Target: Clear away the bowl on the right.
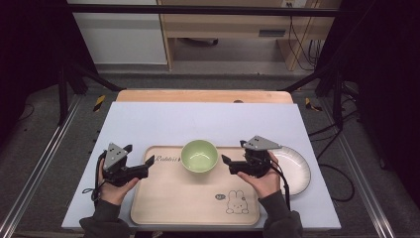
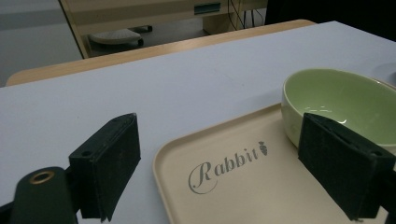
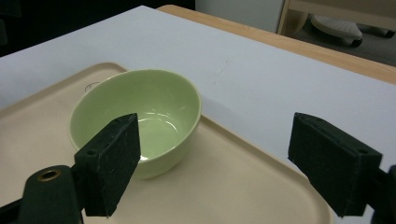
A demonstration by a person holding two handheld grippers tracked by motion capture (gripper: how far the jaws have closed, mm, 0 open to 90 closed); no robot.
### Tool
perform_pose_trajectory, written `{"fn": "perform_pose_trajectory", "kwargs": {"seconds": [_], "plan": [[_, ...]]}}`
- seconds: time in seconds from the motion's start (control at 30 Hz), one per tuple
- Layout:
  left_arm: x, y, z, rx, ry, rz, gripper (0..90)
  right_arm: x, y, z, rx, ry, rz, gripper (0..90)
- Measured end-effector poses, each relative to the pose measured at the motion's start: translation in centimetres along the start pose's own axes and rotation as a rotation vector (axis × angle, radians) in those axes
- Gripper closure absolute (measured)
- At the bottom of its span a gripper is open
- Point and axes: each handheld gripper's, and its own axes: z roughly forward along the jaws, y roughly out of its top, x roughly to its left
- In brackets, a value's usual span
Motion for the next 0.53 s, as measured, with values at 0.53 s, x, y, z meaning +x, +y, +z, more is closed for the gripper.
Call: {"fn": "perform_pose_trajectory", "kwargs": {"seconds": [0.53], "plan": [[0.4, -0.7, 0.2, 0.037, -0.008, 0.003, 15.2, -1.5, -3.0, -3.2, -0.025, -0.036, 0.014, 17.7]]}}
